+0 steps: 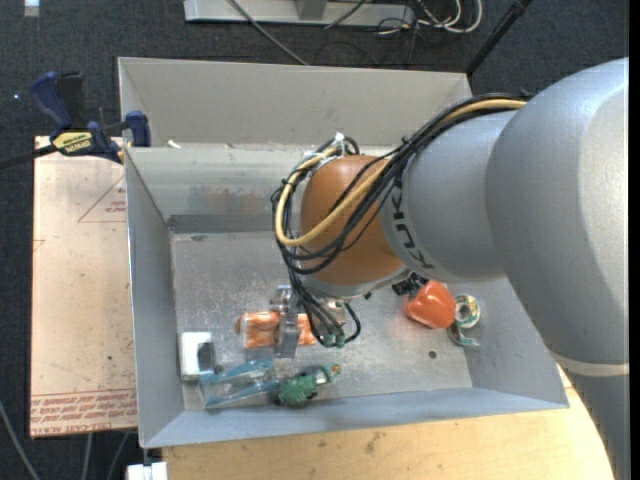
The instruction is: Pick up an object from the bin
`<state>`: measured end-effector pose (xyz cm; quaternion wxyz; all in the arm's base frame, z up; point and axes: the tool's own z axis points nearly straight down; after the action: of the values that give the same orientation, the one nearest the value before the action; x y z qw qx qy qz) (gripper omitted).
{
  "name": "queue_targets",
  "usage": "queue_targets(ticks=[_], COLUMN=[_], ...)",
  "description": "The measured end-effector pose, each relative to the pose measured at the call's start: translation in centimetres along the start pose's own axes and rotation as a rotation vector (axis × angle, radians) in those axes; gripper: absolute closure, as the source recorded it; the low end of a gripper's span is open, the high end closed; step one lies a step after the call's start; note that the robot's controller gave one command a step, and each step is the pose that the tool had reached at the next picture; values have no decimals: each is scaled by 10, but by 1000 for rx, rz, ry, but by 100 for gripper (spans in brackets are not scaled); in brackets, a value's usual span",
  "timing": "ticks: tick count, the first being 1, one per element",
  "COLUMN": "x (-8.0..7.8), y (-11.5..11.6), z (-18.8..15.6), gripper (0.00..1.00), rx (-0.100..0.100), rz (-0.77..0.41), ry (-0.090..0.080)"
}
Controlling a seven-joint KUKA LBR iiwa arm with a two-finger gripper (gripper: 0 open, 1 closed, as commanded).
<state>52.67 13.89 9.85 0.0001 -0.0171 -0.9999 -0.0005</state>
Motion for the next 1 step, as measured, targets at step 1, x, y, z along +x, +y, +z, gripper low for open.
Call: queue_targets(ticks=[1], x=[-1], y=[0], z=[-8], gripper=[100], rx=[-1], rz=[0], ry=[-3])
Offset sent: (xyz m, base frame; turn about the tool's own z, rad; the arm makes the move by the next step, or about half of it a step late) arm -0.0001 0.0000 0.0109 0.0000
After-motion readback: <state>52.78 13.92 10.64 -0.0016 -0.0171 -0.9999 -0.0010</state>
